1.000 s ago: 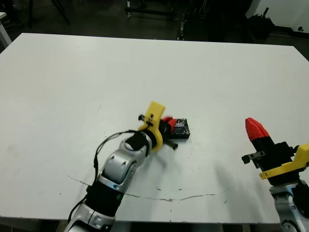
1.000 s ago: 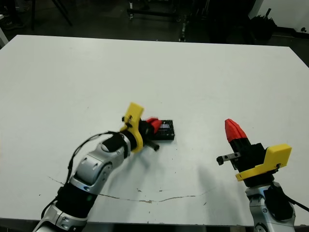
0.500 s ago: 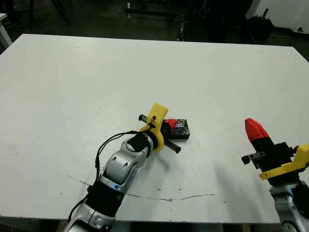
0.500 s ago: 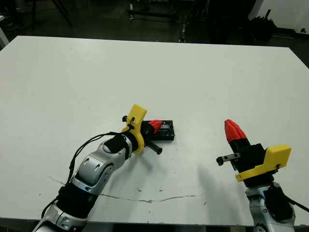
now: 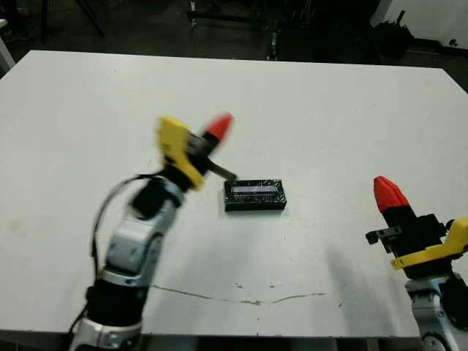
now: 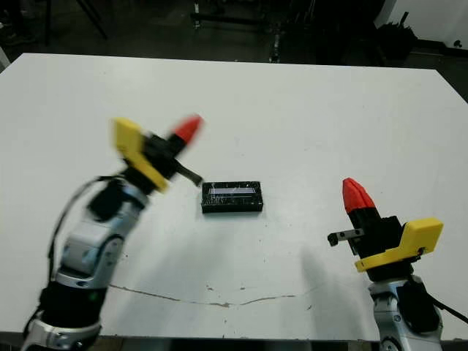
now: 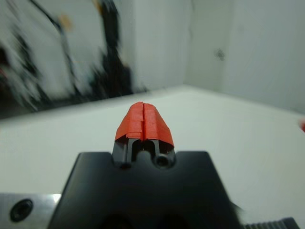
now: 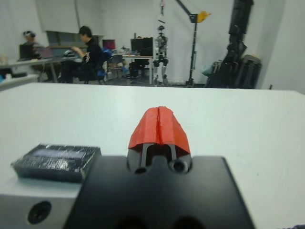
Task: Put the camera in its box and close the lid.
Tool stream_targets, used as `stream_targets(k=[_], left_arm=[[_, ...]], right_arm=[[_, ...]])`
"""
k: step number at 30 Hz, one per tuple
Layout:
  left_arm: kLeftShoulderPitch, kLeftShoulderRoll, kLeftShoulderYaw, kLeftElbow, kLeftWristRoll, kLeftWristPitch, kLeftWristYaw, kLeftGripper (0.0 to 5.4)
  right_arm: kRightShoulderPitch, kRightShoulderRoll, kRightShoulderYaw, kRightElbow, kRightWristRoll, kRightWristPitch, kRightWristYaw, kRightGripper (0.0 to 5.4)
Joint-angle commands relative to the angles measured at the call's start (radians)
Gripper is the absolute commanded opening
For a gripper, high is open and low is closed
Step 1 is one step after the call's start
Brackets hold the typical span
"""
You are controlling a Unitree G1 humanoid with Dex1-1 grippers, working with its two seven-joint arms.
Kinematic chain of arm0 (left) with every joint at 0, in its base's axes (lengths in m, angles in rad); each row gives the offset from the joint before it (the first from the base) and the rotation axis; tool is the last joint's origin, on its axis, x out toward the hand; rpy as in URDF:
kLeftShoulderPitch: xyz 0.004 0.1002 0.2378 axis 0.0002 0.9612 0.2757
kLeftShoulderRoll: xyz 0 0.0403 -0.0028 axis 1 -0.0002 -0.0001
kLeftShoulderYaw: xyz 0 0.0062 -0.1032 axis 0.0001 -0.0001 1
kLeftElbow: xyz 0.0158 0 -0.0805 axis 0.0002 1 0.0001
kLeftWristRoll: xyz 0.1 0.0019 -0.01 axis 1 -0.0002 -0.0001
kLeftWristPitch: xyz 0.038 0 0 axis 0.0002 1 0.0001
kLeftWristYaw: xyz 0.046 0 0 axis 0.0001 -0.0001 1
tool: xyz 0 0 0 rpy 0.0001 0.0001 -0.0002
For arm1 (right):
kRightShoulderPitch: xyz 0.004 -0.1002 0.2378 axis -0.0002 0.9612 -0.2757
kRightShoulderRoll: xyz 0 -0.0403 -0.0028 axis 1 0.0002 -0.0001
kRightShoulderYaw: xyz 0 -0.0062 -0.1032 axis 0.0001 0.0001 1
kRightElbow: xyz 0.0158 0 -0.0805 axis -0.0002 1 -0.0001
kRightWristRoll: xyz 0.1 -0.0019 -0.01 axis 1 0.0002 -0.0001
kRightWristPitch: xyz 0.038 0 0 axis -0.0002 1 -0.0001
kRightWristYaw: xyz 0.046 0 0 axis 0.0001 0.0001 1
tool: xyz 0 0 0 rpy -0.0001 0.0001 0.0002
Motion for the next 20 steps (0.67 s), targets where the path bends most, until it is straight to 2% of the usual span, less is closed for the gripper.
stream_targets(k=[1, 3, 6, 9, 14, 20], left_arm=[[0.064, 0.028, 0.044, 0.026, 0.025, -0.099, 0.026, 0.02], [0.098, 0.034, 0.058, 0.040, 0.056, -0.152, 0.054, 0.02], [0.151, 0.032, 0.076, 0.042, 0.084, -0.164, 0.104, 0.02], [0.198, 0.014, 0.086, 0.042, 0.075, -0.159, 0.139, 0.02], [0.262, -0.062, 0.078, 0.061, 0.063, -0.222, 0.208, 0.02], [0.249, -0.114, 0.066, 0.132, 0.058, -0.277, 0.239, 0.02]], right_arm=[[-0.021, 0.016, 0.007, -0.007, -0.008, 0.029, -0.045, 0.00], [-0.031, 0.020, 0.013, -0.003, -0.015, 0.030, -0.057, 0.00], [-0.050, 0.022, 0.023, 0.005, -0.020, 0.031, -0.066, 0.00], [-0.064, 0.022, 0.031, 0.007, -0.027, 0.037, -0.075, 0.00], [-0.054, 0.024, 0.036, -0.001, -0.039, 0.032, -0.085, 0.00], [-0.031, 0.029, 0.036, -0.006, -0.069, 0.013, -0.093, 0.00]])
